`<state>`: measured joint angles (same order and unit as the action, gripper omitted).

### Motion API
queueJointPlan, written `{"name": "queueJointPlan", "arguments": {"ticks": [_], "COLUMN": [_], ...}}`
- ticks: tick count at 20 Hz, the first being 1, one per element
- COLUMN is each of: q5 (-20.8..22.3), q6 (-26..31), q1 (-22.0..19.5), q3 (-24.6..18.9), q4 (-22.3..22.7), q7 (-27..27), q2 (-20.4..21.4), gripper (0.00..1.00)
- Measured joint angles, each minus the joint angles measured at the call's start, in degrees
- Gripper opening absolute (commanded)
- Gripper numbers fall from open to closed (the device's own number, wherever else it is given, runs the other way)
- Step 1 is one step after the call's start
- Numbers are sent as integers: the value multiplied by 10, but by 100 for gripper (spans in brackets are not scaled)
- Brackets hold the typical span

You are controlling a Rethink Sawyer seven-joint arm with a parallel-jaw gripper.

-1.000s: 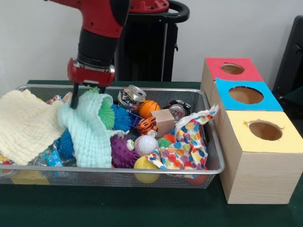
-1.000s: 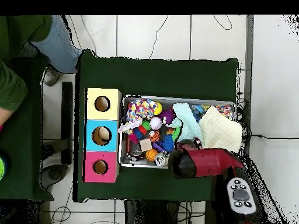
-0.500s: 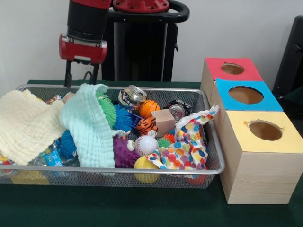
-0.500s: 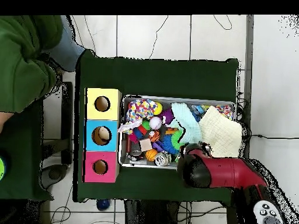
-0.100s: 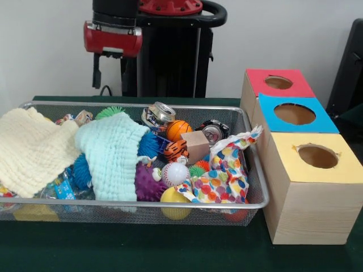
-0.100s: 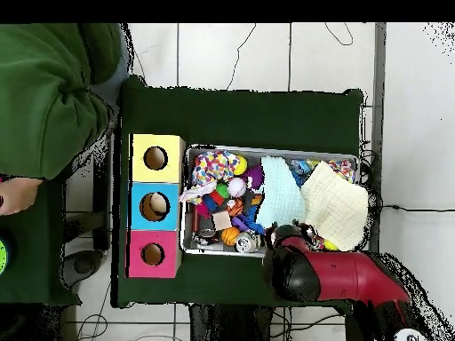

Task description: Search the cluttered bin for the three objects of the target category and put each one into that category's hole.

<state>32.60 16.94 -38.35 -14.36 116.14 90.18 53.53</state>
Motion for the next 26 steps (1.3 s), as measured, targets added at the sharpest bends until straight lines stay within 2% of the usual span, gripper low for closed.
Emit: {"name": "queueJointPlan", "arguments": {"ticks": [9, 19, 26], "q5": [-5, -5, -5], "q6": [3, -7, -54], "q1": [2, 52, 74], "q3": [-33, -29, -21], "q4": [29, 28, 28], "q7": [0, 0, 0], "q2": [-6, -64, -89], "gripper": [100, 100, 100]}}
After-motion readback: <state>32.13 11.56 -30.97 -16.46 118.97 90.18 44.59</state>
